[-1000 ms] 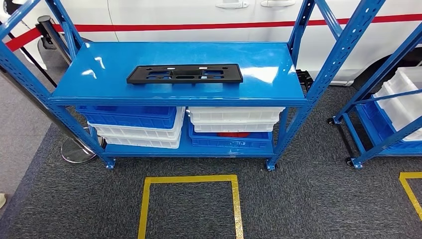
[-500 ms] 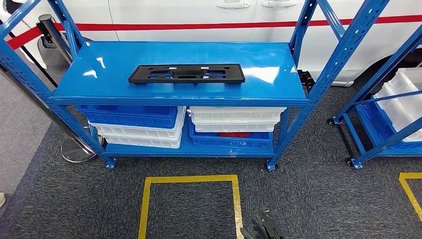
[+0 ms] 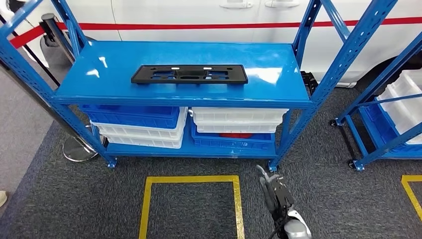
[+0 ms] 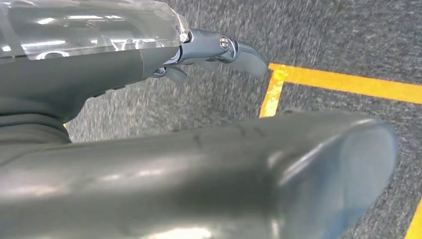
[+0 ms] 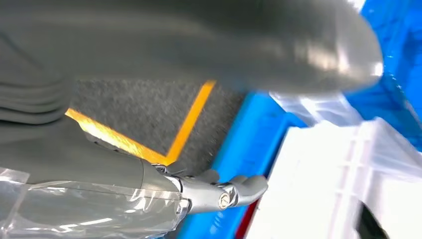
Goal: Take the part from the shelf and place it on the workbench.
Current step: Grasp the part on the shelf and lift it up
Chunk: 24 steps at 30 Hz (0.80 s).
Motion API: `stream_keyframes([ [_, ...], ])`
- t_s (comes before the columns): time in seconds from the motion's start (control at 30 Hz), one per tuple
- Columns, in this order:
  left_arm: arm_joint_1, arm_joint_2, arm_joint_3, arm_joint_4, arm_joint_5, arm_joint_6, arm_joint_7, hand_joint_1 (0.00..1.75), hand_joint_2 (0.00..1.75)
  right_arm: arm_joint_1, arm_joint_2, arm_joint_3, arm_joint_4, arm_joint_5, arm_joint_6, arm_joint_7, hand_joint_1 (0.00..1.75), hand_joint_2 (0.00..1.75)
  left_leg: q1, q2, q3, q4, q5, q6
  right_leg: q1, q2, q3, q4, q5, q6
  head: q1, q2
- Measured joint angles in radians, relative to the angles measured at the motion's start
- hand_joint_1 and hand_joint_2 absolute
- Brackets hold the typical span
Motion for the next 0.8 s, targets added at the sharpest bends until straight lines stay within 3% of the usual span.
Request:
stream_keyframes([
  [0.07, -0.001, 0.0, 0.004, 0.002, 0.0, 0.001, 0.0, 0.0, 0.0, 0.002, -0.004, 0.032, -0.069, -0.029, 0.004, -0.012, 0.0, 0.0, 0.002, 0.0, 0.0, 0.0, -0.003, -0.012, -0.001, -0.002, 0.002, -0.01, 0.002, -0.008, 0.0, 0.0],
  [0.13, -0.003, -0.001, 0.006, 0.004, 0.001, 0.004, 0.0, 0.0, 0.0, -0.001, -0.009, 0.072, -0.145, -0.061, 0.008, -0.027, 0.0, 0.0, 0.003, 0.013, -0.016, 0.04, -0.031, -0.022, -0.008, -0.007, 0.01, -0.021, 0.004, -0.019, -0.003, 0.0],
  [0.23, -0.009, -0.001, 0.01, 0.007, 0.001, 0.01, 0.0, 0.0, 0.0, -0.004, -0.018, 0.133, -0.248, -0.105, 0.01, -0.045, 0.0, 0.0, 0.012, 0.031, -0.111, 0.224, -0.109, -0.038, -0.01, -0.016, 0.019, -0.026, 0.001, -0.027, -0.007, 0.0],
  [0.27, -0.009, -0.001, 0.011, 0.008, 0.001, 0.012, 0.0, 0.0, 0.0, -0.004, -0.021, 0.152, -0.281, -0.12, 0.01, -0.05, 0.0, 0.0, 0.016, 0.033, -0.139, 0.27, -0.116, -0.043, -0.011, -0.019, 0.02, -0.025, -0.001, -0.027, -0.007, 0.0],
  [0.3, -0.009, -0.001, 0.012, 0.008, 0.001, 0.014, 0.0, 0.0, 0.0, -0.004, -0.024, 0.17, -0.314, -0.133, 0.01, -0.056, 0.0, 0.0, 0.02, 0.035, -0.151, 0.28, -0.103, -0.047, -0.013, -0.021, 0.022, -0.024, -0.003, -0.025, -0.007, 0.0],
  [0.33, -0.008, -0.001, 0.013, 0.009, 0.001, 0.015, 0.0, 0.0, 0.0, -0.004, -0.026, 0.188, -0.347, -0.147, 0.01, -0.062, 0.0, 0.0, 0.024, 0.037, -0.143, 0.249, -0.071, -0.051, -0.016, -0.022, 0.024, -0.022, -0.005, -0.021, -0.007, 0.0],
  [0.4, -0.008, -0.002, 0.013, 0.01, 0.001, 0.016, 0.001, 0.0, 0.0, -0.006, -0.031, 0.223, -0.413, -0.174, 0.012, -0.073, 0.0, 0.0, 0.031, 0.045, -0.091, 0.122, 0.005, -0.059, -0.02, -0.022, 0.028, -0.015, -0.014, -0.01, -0.007, 0.0],
  [0.47, -0.011, -0.004, 0.014, 0.012, 0.001, 0.016, 0.002, 0.0, 0.0, -0.008, -0.039, 0.262, -0.479, -0.202, 0.013, -0.085, 0.0, 0.0, 0.03, 0.049, -0.058, 0.039, 0.031, -0.054, -0.016, -0.023, 0.025, -0.005, -0.021, 0.004, -0.009, 0.0],
  [0.57, -0.014, -0.005, 0.016, 0.014, 0.001, 0.017, 0.006, 0.0, 0.0, -0.011, -0.054, 0.324, -0.578, -0.245, 0.014, -0.102, 0.0, 0.0, 0.026, 0.046, -0.059, 0.029, 0.029, -0.029, -0.014, -0.026, 0.023, -0.005, -0.02, 0.02, -0.008, 0.0],
  [0.63, -0.014, -0.005, 0.018, 0.016, 0.0, 0.017, 0.009, 0.0, 0.0, -0.014, -0.066, 0.362, -0.642, -0.273, 0.015, -0.114, 0.0, 0.0, 0.025, 0.044, -0.059, 0.025, 0.033, -0.013, -0.018, -0.026, 0.011, 0.024, -0.044, 0.026, -0.007, 0.0],
  [0.73, -0.017, -0.005, 0.021, 0.017, -0.001, 0.017, 0.015, 0.0, 0.0, -0.018, -0.084, 0.422, -0.731, -0.316, 0.018, -0.131, 0.0, 0.0, 0.019, 0.042, -0.059, 0.024, 0.034, 0.003, -0.013, -0.023, -0.072, 0.2, -0.132, 0.023, -0.007, 0.0],
  [0.77, -0.017, -0.005, 0.022, 0.018, -0.002, 0.017, 0.018, 0.0, 0.0, -0.018, -0.09, 0.444, -0.758, -0.329, 0.02, -0.136, 0.0, 0.0, 0.015, 0.041, -0.059, 0.024, 0.034, 0.006, -0.01, -0.021, -0.101, 0.255, -0.148, 0.02, -0.007, 0.0],
  [0.8, -0.018, -0.005, 0.023, 0.019, -0.003, 0.016, 0.02, 0.0, 0.0, -0.017, -0.095, 0.467, -0.786, -0.343, 0.023, -0.142, 0.0, 0.0, 0.01, 0.039, -0.058, 0.024, 0.033, 0.008, -0.006, -0.02, -0.115, 0.278, -0.144, 0.015, -0.007, 0.0],
])
